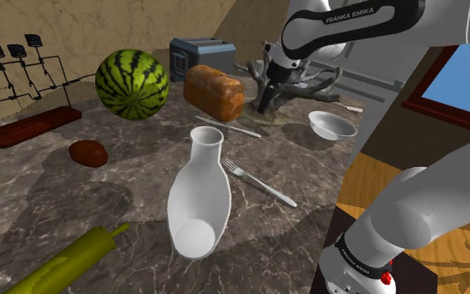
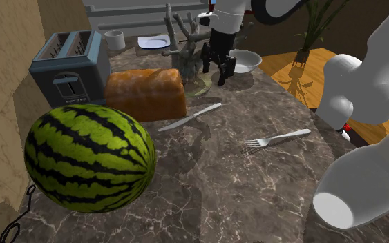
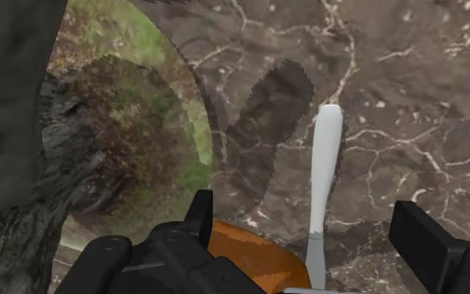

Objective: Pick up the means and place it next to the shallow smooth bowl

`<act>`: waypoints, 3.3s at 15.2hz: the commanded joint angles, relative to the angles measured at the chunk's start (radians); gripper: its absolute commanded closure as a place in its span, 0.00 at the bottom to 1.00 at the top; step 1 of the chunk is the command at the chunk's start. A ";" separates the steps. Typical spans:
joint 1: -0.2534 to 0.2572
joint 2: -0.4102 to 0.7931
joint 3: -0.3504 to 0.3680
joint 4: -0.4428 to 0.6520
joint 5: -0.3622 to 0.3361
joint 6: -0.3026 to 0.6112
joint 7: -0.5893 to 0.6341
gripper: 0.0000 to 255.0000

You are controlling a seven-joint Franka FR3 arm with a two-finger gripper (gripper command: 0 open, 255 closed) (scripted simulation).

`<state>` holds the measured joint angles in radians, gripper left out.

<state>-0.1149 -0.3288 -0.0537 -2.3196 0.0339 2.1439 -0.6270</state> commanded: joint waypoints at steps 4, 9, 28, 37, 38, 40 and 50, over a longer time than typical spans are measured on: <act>-0.009 0.083 -0.022 -0.099 0.005 0.081 -0.032 0.00; 0.008 -0.010 -0.006 -0.028 0.014 0.088 -0.033 0.00; 0.067 0.407 0.060 0.252 0.074 -0.036 0.050 0.00; 0.070 0.338 0.065 0.158 0.076 -0.010 0.054 1.00; 0.068 0.353 0.063 0.183 0.075 -0.020 0.051 1.00; 0.075 0.373 0.072 0.209 0.072 -0.024 0.069 1.00; 0.064 0.255 0.070 0.140 -0.003 -0.043 0.092 0.00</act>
<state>-0.0505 -0.1017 0.0159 -2.1608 0.0356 2.1674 -0.5481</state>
